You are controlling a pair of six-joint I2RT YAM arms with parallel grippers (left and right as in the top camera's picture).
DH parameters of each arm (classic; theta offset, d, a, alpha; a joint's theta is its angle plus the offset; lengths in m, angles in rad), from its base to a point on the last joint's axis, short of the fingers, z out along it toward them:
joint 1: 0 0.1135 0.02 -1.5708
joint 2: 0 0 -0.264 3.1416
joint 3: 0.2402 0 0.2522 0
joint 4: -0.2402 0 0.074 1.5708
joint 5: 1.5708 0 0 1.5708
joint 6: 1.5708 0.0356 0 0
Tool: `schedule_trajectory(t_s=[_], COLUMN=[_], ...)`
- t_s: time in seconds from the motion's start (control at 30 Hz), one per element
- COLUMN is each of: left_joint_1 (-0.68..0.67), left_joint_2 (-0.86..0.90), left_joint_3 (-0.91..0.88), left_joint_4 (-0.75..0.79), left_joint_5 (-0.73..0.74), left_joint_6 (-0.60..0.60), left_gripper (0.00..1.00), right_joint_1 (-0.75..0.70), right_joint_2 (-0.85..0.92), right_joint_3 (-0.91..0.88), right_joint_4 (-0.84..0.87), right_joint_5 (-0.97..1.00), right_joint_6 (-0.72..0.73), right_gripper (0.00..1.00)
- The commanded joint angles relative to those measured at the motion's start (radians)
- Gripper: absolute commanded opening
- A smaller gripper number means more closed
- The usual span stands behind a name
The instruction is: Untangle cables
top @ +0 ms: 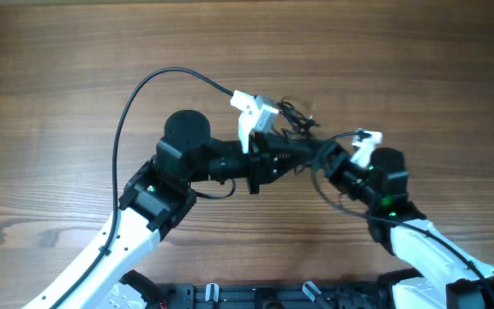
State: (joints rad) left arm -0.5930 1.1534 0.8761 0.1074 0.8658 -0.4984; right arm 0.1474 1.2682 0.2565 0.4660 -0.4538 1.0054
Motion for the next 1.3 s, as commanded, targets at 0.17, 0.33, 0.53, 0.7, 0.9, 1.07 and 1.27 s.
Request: schedule_trajectory(t_s=[0.17,0.33,0.53,0.7,0.9,1.07,1.27], left_joint_1=[0.145,0.193,0.225,0.204,0.184,0.184,0.152], left_joint_2=[-0.058,-0.061,-0.06,-0.016,0.132,0.298,0.4], left_joint_3=[0.009,0.009,0.009,0.009,0.009,0.009,0.009], left_joint_4=[0.008,0.008,-0.148,-0.423,-0.438,-0.437,-0.267], left_joint_5=[0.254,0.353,0.319,-0.162,-0.483,-0.587,-0.363], left_joint_6=[0.024,0.04,0.23,0.201,-0.027,-0.317,-0.346], left_gripper=[0.04,0.04,0.04,0.22,0.38,0.77,0.84], right_joint_1=[-0.278,-0.315,-0.332,-0.33,-0.327,-0.327,-0.327], right_joint_2=[0.011,0.011,0.011,0.011,0.011,0.011,0.011], right_joint_3=[0.0,0.0,0.0,0.0,0.0,0.0,0.0], right_joint_4=[-0.132,-0.146,-0.129,0.038,0.121,0.118,0.116], right_joint_5=[0.032,0.02,-0.065,-0.372,-0.472,-0.472,-0.472], right_joint_6=[0.016,0.019,0.041,-0.044,-0.064,-0.064,-0.117], right_gripper=[1.0,1.0,1.0,1.0,1.0,1.0,1.0])
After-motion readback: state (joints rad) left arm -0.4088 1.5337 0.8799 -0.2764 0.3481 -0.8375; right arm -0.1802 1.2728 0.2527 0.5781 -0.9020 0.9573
